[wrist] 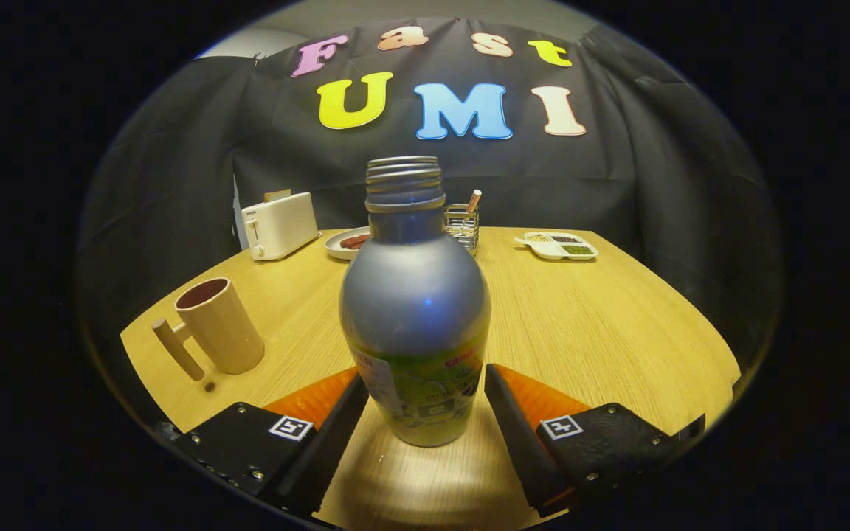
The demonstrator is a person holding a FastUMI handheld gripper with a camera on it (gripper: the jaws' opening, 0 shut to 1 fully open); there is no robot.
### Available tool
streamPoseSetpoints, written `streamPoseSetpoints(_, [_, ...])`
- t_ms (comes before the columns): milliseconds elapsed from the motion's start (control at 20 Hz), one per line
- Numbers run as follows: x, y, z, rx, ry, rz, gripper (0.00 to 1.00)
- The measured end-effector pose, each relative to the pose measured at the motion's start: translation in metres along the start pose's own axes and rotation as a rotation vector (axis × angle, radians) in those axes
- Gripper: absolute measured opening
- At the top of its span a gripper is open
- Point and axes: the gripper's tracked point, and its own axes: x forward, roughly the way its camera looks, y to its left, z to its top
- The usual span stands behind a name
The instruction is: Take the bottle from table, then pour the juice into the cup, finally place the bottle on the coaster
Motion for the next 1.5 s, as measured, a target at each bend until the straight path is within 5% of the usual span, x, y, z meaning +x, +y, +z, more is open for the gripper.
streamPoseSetpoints(100, [0.001,-0.001,-0.001,-0.015,0.01,-0.01,0.82])
streamPoseSetpoints(350, [-0.004,0.003,0.002,-0.086,0.046,-0.017,0.76])
streamPoseSetpoints(1500, [0.014,0.059,0.064,-0.578,0.07,-0.02,0.76])
